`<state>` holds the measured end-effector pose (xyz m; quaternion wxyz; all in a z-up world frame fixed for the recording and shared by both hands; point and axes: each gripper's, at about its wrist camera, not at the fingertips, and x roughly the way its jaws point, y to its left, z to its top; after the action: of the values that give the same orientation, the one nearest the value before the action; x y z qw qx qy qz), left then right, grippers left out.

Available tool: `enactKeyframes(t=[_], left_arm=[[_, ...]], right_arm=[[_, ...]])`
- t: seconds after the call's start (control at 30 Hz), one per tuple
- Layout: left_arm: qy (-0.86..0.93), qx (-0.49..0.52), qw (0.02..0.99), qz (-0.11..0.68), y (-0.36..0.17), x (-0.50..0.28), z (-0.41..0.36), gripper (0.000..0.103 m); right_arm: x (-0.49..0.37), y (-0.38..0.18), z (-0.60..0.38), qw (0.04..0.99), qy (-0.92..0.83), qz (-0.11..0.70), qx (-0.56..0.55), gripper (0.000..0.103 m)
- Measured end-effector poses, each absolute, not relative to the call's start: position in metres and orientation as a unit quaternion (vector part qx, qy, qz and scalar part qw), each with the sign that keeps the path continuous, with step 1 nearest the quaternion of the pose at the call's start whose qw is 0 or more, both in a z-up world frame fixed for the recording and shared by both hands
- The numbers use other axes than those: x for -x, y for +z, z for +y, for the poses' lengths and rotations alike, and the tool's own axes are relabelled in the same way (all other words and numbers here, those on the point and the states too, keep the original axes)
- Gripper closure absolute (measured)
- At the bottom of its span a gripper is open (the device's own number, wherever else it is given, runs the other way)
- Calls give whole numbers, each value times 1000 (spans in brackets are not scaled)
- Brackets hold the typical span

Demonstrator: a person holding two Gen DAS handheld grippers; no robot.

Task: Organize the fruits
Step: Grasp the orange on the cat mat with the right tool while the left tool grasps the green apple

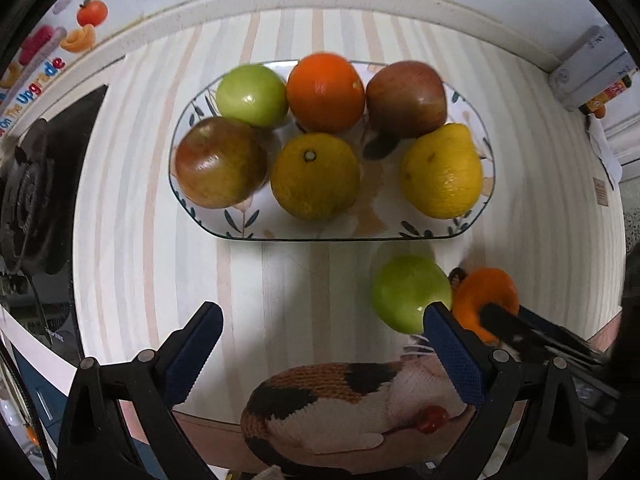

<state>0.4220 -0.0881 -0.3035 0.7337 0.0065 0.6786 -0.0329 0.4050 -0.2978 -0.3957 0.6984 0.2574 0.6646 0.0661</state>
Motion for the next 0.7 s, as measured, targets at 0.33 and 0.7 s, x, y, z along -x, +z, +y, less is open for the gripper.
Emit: enactKeyframes(t=[0.33, 0.7], left_arm=[[-82, -23, 724, 684, -319, -429, -123, 0], [-122, -99, 711, 685, -352, -427, -180, 43]], right_arm=[[-389, -389, -322, 714, 36, 664, -219, 38], [-388, -391, -326, 714, 39, 663, -221, 37]])
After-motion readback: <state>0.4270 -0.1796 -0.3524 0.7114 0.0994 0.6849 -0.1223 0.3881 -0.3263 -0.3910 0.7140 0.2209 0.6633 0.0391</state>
